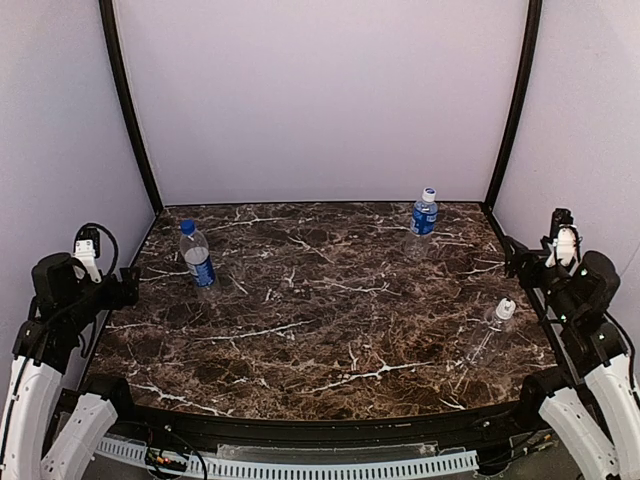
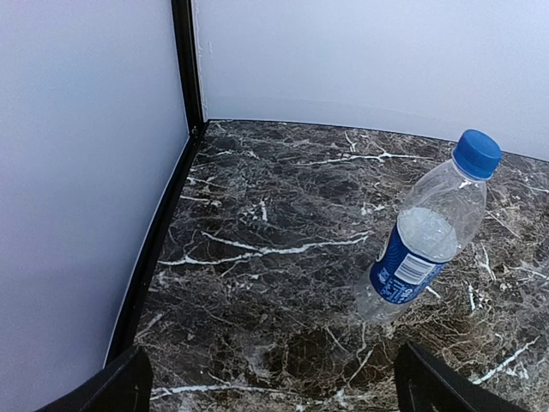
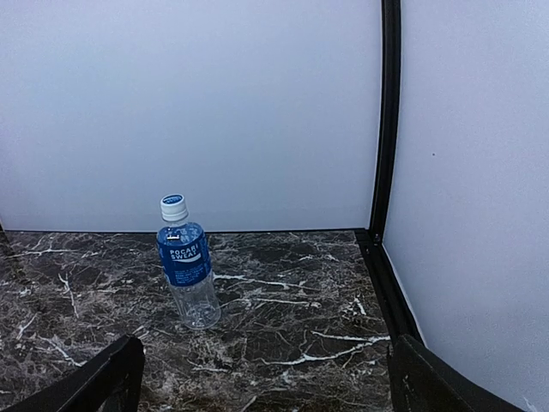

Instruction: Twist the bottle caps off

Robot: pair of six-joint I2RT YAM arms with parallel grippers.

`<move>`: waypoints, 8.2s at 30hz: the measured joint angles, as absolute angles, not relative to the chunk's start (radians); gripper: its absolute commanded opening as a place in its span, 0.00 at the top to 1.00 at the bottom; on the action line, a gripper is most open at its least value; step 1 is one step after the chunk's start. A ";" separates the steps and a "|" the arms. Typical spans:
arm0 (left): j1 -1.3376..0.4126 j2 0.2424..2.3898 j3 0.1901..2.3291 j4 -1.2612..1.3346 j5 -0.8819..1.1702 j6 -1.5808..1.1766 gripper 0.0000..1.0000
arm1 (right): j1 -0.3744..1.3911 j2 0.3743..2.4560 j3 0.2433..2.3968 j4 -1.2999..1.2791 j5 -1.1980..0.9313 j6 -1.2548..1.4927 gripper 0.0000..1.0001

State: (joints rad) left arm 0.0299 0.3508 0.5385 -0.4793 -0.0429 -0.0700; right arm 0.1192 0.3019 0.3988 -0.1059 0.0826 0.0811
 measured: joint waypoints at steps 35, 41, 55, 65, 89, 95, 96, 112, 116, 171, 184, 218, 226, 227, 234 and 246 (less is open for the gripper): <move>0.030 0.421 0.459 -0.087 0.550 -0.308 0.01 | 0.160 0.831 1.053 -1.349 -0.137 0.443 0.24; 0.030 0.448 0.459 -0.052 0.564 -0.310 0.01 | 0.180 0.839 1.054 -1.347 -0.109 0.455 0.30; 0.030 0.491 0.450 0.010 0.564 -0.311 0.01 | 0.367 0.891 1.023 -1.351 -0.045 0.571 0.44; 0.030 0.490 0.447 0.014 0.565 -0.311 0.01 | 0.406 0.952 1.023 -1.349 0.031 0.603 0.46; -0.020 0.476 0.541 -0.047 0.746 -0.226 0.06 | 0.514 1.044 1.195 -1.229 -0.189 0.468 1.00; -0.133 0.537 0.712 -0.227 0.779 0.015 0.01 | 0.741 1.291 1.419 -0.894 -0.366 0.407 1.00; -0.150 0.556 0.732 -0.264 0.780 0.059 0.01 | 0.776 1.369 1.497 -0.859 -0.381 0.388 1.00; -0.506 0.977 1.062 -0.720 0.542 0.610 0.01 | 0.951 1.881 2.014 -0.696 -0.580 0.245 1.00; -0.553 1.016 1.061 -0.670 0.493 0.587 0.01 | 0.951 1.881 2.014 -0.677 -0.600 0.248 1.00; -0.653 1.022 0.952 -0.397 0.154 0.513 0.54 | 0.921 1.904 1.967 -0.598 -0.551 0.516 0.68; -0.636 1.011 0.949 -0.457 0.267 0.550 0.55 | 0.945 1.885 1.929 -0.609 -0.598 0.321 1.00; -0.663 1.013 0.923 -0.406 0.361 0.432 0.56 | 1.087 1.504 1.591 -0.363 -0.267 -0.408 0.11; -0.660 1.011 0.882 -0.302 0.146 0.459 0.56 | 0.961 1.666 1.827 -0.424 -0.240 0.260 0.25; -0.660 1.011 0.879 -0.296 0.132 0.462 0.56 | 0.962 1.694 1.855 -0.442 -0.252 0.305 0.25; -0.660 1.003 0.865 -0.274 0.092 0.474 0.56 | 0.966 1.824 1.970 -0.582 -0.300 0.437 0.29; -0.660 0.998 0.861 -0.260 0.096 0.477 0.56 | 0.966 1.912 2.059 -0.683 -0.355 0.468 0.56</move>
